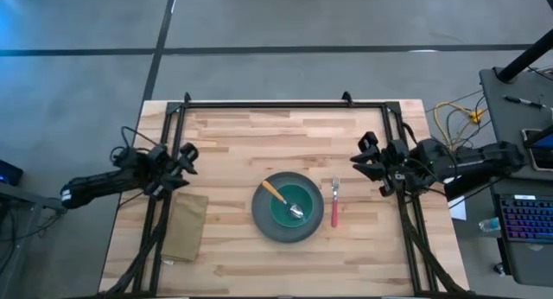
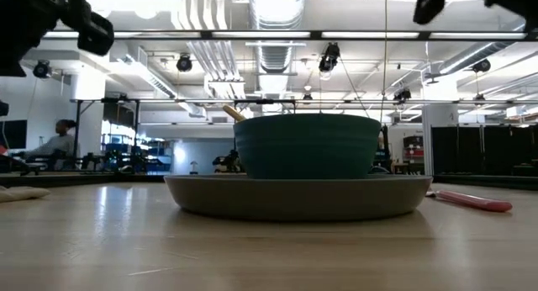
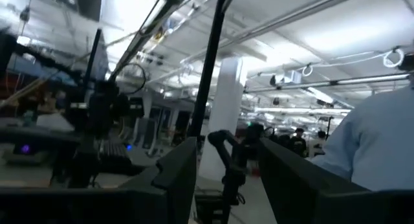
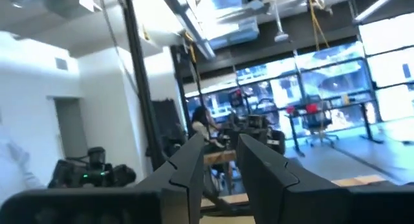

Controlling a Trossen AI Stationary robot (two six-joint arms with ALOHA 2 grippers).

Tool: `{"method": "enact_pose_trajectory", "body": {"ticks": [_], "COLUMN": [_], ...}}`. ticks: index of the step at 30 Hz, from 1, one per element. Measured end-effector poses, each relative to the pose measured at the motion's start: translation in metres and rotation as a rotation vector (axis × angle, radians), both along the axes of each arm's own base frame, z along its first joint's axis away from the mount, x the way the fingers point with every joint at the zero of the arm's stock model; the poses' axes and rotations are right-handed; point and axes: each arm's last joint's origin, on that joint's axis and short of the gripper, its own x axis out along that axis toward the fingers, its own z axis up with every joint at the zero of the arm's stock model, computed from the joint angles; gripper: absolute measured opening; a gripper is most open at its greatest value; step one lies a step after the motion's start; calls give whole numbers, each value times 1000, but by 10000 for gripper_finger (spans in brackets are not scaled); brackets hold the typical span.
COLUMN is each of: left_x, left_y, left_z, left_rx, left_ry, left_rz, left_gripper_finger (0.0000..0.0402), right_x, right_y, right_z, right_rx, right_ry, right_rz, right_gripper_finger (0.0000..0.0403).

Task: Set table place
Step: Return to Home Position

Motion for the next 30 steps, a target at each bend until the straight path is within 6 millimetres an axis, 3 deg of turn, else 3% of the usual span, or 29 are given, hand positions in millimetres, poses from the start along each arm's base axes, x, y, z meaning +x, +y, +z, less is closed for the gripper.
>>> {"method": "enact_pose_trajectory", "body": {"ticks": [7,11,17,30], "left_x": [10,14,17,22], "left_y": [3,4,5,6], "left_z": [-13,-21,-25,-30], "left_rx": [-16,-44,-82,-97], "left_ry": [147,239,297,358], "left_rz": [21,20,21,20], "left_gripper_finger": [148,148,148,148], "right_x": [-14,-16,-13,-11], "right_y": [-3,-8,-6,-7], "right_z": [-50,-75,-81,-118], "right_rx": [34,183,169,138], "right_ry": [-3,99,169,540], "right_rz": [-39,-163,-100,-189], "right_gripper_finger": [85,82,86,79]}}
